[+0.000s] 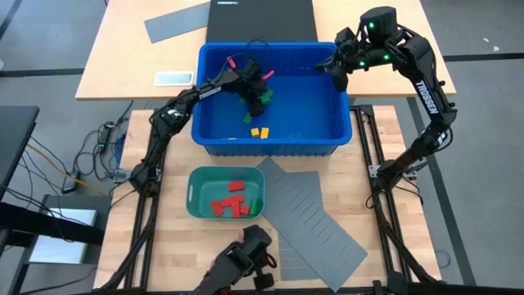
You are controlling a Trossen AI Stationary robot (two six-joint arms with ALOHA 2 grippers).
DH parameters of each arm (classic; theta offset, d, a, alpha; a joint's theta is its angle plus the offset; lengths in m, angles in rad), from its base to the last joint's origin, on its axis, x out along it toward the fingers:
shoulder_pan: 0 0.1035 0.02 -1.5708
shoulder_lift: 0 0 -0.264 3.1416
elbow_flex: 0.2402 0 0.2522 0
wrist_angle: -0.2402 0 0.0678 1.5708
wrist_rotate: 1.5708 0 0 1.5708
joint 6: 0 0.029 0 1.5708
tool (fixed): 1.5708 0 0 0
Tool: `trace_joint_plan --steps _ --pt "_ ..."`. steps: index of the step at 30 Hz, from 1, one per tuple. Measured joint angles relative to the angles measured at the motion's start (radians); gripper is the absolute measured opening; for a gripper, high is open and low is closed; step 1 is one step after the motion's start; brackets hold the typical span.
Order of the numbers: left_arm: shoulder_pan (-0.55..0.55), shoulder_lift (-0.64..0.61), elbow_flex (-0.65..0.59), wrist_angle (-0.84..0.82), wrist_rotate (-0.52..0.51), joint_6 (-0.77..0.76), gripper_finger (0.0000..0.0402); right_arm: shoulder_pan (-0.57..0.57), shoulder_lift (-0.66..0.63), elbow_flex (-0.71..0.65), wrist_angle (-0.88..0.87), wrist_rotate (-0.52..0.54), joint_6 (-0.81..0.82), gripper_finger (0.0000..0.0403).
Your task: Sort Items/Unsort Items
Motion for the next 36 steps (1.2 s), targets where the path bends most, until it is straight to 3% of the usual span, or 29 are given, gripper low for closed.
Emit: trace_joint_plan --steps 6,10,15,21,32,36 --pt "-0.044 -0.015 0.26 -0.188 0.081 -0.047 0.013 0.0 0.0 0.0 0.012 0.0 -0.023 0.0001" --pt "-0.069 -0.179 0.195 -0.244 0.129 -0.053 0.013 0.0 0.0 0.0 0.036 0.0 -0.052 0.0002" --pt "-0.112 -0.356 0.199 -0.447 0.18 -0.094 0.013 -0.001 0.0 0.0 0.049 0.0 -0.119 0.0001" --pt "-0.221 -0.48 0.199 -0.736 0.21 -0.113 0.013 -0.013 0.0 0.0 0.071 -0.006 -0.163 0.0001" --pt "-0.432 -0.537 -0.076 -0.764 0.236 -0.176 0.013 -0.038 0.0 0.0 0.082 -0.073 -0.172 0.0001" --pt "-0.48 -0.537 -0.207 -0.759 0.304 -0.176 0.013 -0.038 0.0 0.0 0.075 -0.074 -0.171 0.0001"
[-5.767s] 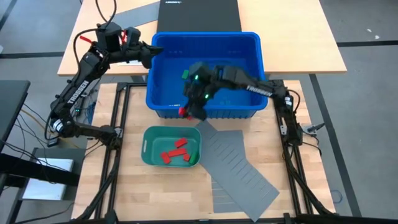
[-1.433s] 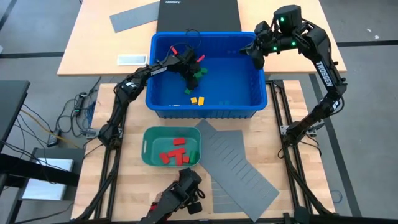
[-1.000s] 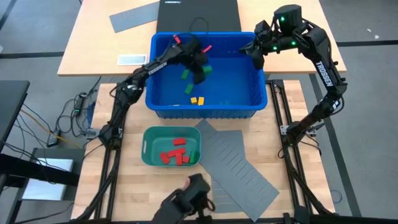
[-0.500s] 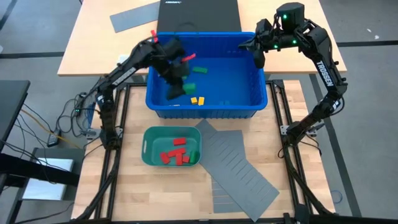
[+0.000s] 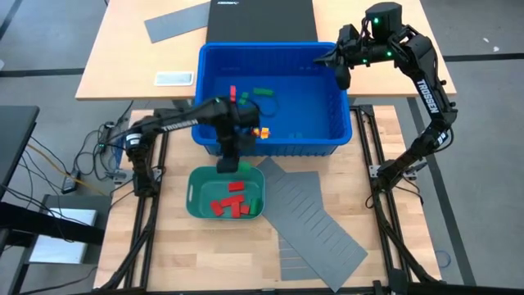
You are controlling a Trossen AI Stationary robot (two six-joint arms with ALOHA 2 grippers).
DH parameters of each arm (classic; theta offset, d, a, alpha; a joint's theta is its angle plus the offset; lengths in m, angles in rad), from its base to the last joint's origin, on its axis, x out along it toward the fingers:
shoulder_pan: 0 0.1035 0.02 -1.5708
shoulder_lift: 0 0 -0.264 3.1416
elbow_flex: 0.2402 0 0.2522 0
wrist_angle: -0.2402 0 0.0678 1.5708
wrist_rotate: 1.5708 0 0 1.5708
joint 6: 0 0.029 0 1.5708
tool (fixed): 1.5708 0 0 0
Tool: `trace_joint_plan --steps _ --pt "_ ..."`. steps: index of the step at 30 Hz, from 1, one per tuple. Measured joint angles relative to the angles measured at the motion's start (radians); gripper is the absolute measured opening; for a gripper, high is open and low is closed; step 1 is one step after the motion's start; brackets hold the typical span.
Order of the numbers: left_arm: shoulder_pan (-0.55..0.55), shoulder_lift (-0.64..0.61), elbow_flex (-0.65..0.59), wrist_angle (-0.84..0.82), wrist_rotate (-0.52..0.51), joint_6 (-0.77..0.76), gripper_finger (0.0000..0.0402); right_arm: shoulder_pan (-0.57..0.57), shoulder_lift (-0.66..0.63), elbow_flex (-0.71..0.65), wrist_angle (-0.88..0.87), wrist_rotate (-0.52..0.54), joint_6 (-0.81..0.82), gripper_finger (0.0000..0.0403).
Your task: Sort Items/Unsort Items
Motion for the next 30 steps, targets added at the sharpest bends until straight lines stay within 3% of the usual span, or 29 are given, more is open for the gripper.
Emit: trace_joint_plan --steps 6,10,17,20,25,30 --pt "-0.047 -0.001 -0.142 0.007 0.058 -0.027 0.013 0.0 0.0 0.0 -0.011 0.0 -0.007 0.0001" --pt "-0.062 -0.001 -0.191 0.008 0.044 -0.069 0.0132 0.0 0.0 0.0 -0.012 -0.001 -0.021 0.0001" --pt "-0.06 0.0 -0.169 -0.005 -0.008 -0.11 0.0289 0.0 0.0 0.0 -0.013 -0.002 -0.025 0.0001" --pt "-0.06 0.0 -0.132 -0.004 -0.021 -0.105 0.0316 -0.001 0.0 0.0 -0.013 -0.002 -0.026 0.0001" --pt "-0.043 0.0 -0.013 -0.018 -0.068 -0.083 0.0295 -0.002 0.0 0.0 -0.013 -0.002 -0.026 0.0001" --pt "0.051 0.0 0.162 -0.014 -0.249 -0.097 0.0228 -0.002 0.0 0.0 -0.013 -0.002 -0.027 0.0001"
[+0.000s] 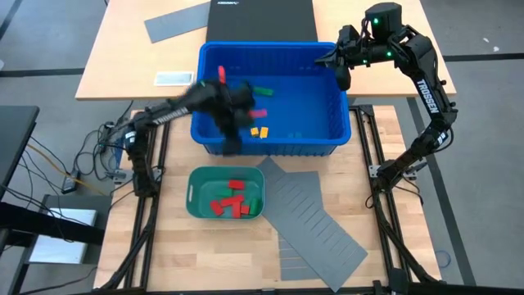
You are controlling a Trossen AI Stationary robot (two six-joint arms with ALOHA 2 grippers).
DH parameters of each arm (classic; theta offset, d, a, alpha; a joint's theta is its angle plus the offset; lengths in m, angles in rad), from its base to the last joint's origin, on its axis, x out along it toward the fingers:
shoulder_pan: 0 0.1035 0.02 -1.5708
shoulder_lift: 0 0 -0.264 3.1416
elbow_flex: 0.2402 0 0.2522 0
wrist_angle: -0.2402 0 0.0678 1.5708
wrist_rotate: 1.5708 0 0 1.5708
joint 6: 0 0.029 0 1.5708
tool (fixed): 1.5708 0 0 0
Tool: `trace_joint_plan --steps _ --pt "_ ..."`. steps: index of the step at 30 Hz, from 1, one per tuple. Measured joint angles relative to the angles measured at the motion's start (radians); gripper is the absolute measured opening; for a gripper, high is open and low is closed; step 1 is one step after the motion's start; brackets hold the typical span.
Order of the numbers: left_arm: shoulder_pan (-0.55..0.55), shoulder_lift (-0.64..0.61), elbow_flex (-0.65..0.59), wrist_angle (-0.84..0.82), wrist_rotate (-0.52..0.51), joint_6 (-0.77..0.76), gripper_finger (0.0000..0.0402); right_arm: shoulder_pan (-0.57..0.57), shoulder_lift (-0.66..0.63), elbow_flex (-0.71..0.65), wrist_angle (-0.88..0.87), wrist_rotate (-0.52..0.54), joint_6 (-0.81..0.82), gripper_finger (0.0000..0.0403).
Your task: Sort Items/Unsort Items
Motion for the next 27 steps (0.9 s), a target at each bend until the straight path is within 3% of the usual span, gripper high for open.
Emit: trace_joint_plan --steps 4,9,13,16,22,27 --pt "0.146 -0.001 0.068 0.102 -0.045 -0.095 0.015 0.0 0.0 0.0 0.0 0.0 0.0 0.0001" --pt "0.327 0.009 0.07 0.302 -0.046 -0.3 0.0052 0.0 0.0 0.0 0.0 0.0 0.001 0.0001" --pt "0.413 0.049 0.07 0.469 -0.053 -0.4 0.0007 0.0 0.0 0.0 0.0 0.001 0.001 0.0001" --pt "0.441 0.097 0.07 0.561 -0.067 -0.38 0.0015 0.0 0.0 0.0 0.0 0.001 0.002 0.0001" --pt "0.463 0.235 0.07 0.591 -0.072 -0.399 0.0087 0.0 0.0 0.0 -0.005 0.001 0.002 0.0001" --pt "0.464 0.341 0.068 0.589 -0.199 -0.409 0.0148 0.0 0.0 0.0 -0.011 0.002 0.003 0.0001"
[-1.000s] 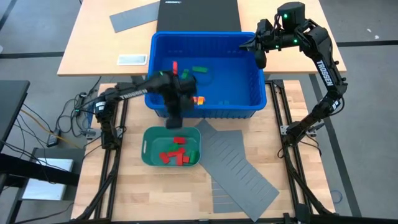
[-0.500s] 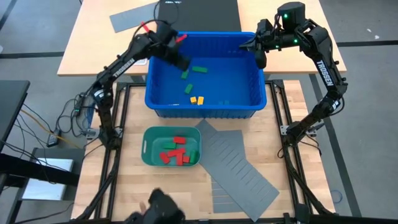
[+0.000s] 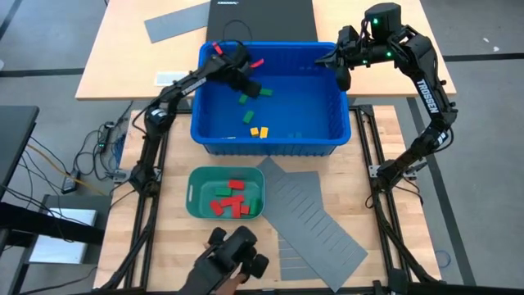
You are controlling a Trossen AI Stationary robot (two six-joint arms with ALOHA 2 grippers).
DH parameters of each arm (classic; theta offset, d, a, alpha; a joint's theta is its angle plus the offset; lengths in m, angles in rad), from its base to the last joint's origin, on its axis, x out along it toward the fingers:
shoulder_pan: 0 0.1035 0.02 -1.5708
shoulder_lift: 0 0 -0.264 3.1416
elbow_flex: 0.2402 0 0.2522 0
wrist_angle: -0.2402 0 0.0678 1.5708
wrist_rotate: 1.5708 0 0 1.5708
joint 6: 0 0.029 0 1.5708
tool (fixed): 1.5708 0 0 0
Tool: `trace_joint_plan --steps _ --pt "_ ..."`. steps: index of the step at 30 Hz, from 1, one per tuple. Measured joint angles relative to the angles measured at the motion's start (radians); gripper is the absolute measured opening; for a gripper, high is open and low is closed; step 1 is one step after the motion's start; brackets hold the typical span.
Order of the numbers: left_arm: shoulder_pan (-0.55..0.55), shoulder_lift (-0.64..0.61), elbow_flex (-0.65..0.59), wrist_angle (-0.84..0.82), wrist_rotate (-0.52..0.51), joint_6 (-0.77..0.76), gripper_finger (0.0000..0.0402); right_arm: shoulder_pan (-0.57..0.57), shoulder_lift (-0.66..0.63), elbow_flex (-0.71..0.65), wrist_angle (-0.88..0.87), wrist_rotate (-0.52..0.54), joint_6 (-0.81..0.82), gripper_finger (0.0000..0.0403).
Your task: Sort Items/Unsort Items
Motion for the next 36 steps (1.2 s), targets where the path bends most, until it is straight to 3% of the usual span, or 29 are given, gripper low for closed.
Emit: trace_joint_plan --steps 6,11,14,31,36 --pt "0.001 0.1 0.0 -0.031 -0.071 -0.046 0.0192 0.0 0.0 0.0 0.0 0.0 0.0 0.0001" --pt "0.0 0.152 0.0 0.002 -0.189 -0.047 0.0209 0.0 0.0 0.0 0.0 0.0 0.0 0.0001" --pt "0.001 0.181 0.0 0.036 -0.192 -0.047 0.0213 0.0 0.0 0.0 0.001 0.0 -0.001 0.0001" --pt "0.002 0.264 0.007 0.116 -0.157 -0.067 0.0211 0.0 0.0 0.0 0.017 0.0 0.001 0.0001" --pt "-0.001 0.271 0.036 0.076 -0.141 -0.037 0.0164 0.0 0.0 0.0 0.017 -0.001 0.023 0.0001"
